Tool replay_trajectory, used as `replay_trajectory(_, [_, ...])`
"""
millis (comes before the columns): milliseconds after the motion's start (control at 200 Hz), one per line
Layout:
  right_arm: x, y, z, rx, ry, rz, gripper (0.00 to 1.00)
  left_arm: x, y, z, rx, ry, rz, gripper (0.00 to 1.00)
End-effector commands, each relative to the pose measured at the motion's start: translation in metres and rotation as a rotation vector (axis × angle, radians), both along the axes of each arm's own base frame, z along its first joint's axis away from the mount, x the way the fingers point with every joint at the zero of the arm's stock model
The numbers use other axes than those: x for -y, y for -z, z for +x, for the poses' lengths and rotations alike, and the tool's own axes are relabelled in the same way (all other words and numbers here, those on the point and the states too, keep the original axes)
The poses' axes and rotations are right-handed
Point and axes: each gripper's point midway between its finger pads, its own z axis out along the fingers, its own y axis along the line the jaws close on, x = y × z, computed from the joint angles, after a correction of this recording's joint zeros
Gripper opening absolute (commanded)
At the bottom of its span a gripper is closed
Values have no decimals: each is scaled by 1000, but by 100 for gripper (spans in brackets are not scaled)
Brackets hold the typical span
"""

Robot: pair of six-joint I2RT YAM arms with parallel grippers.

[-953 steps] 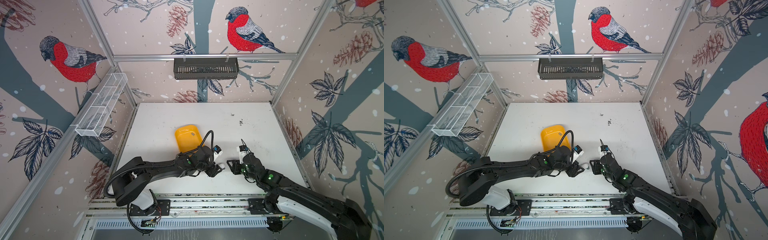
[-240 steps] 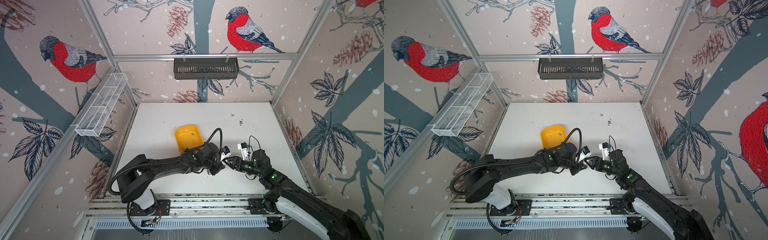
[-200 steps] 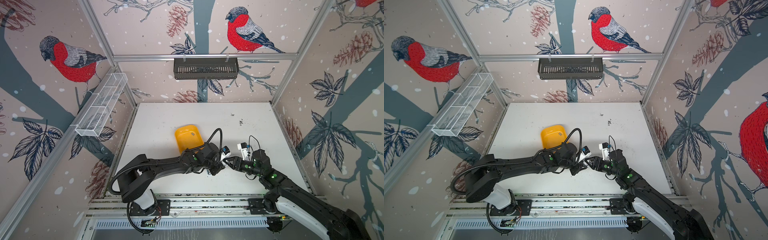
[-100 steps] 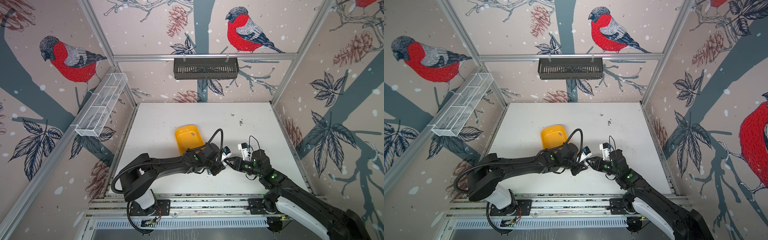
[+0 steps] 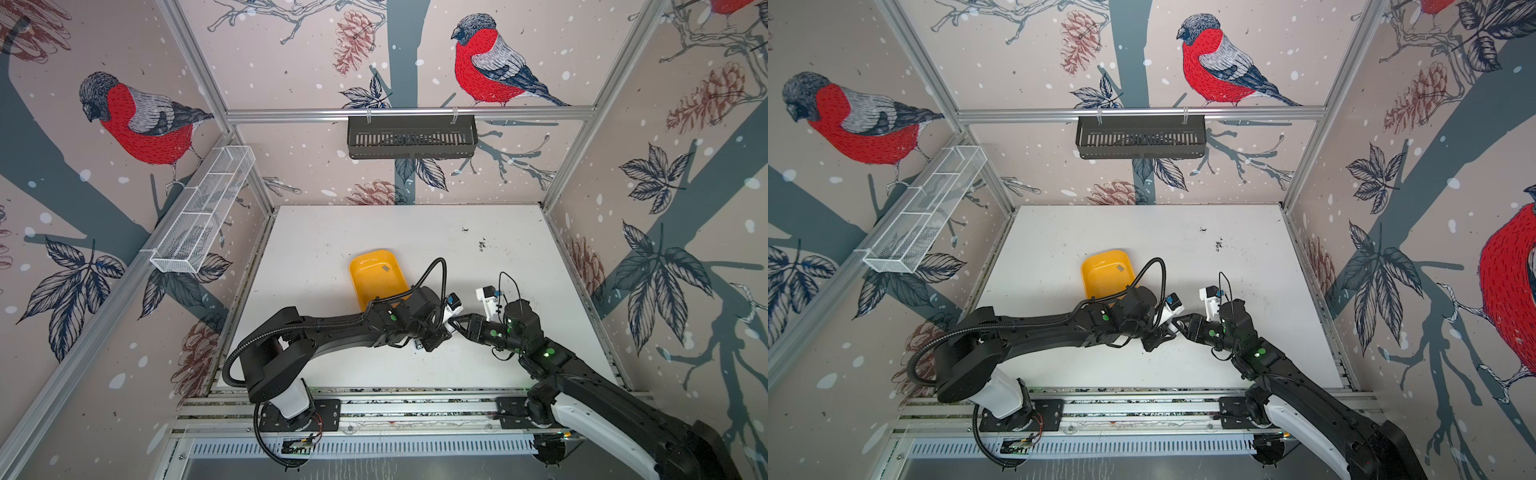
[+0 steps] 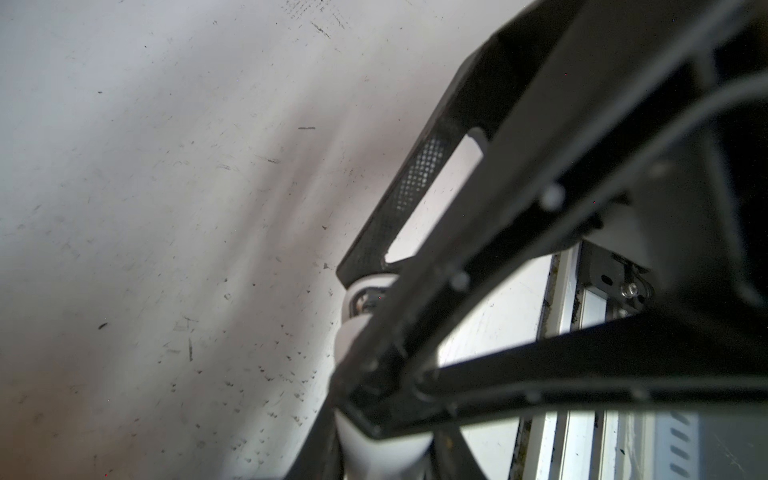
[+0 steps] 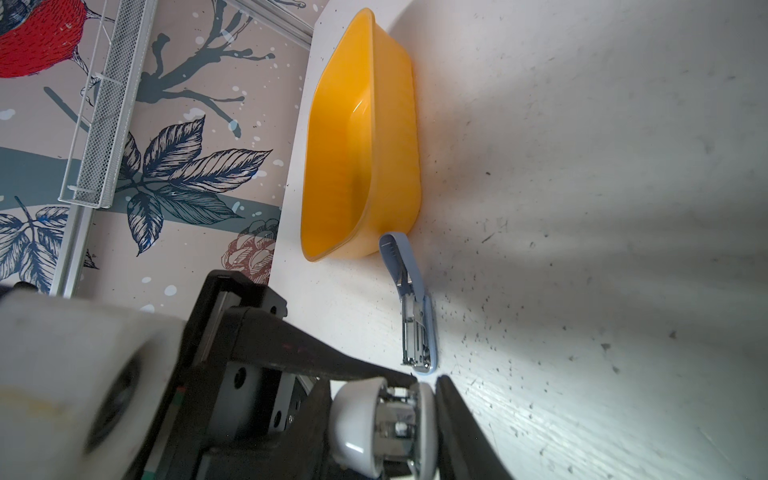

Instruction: Load the staples into the stapler

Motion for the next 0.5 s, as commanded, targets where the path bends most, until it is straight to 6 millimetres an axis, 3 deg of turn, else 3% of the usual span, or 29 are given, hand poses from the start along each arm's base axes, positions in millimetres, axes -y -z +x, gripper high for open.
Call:
replay_trajectory(0, [-7,-17,0,45,-34,57,35,9,-8,2,17,9,-46,20])
replay_trajectory(425, [-7,-16,-1,41,-33,56,33,9,-8,1,16,11,-48,18])
replay_trajectory(495, [-7,-16,-1,42,-34,56,40,9,-8,1,15,11,-48,16])
